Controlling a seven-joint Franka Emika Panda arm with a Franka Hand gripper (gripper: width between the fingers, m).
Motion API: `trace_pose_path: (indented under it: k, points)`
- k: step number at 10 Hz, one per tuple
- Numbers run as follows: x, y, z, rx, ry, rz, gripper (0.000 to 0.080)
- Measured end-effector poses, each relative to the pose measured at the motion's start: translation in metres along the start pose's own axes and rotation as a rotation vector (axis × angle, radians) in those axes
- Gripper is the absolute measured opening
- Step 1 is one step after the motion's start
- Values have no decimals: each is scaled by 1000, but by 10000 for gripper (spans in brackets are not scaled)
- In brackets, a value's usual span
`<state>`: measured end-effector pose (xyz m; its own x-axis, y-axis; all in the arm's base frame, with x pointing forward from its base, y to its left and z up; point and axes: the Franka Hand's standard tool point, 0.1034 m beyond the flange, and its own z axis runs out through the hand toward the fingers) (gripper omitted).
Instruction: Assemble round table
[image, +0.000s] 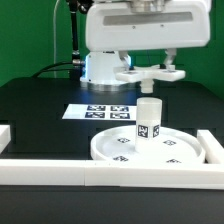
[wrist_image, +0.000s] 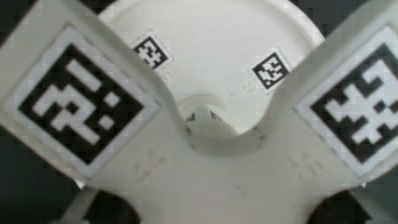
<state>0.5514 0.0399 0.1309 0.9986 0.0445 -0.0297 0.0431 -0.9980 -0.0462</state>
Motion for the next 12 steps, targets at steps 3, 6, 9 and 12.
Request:
trace_pose_path:
  k: [3,6,9,12]
  points:
    - [-2,3,2,0,6,8,448]
    - [3,-2,3,-4,9,-24,449]
    - [9,3,7,-7,10,-35,449]
    - [10,5,9,-9,13,-38,449]
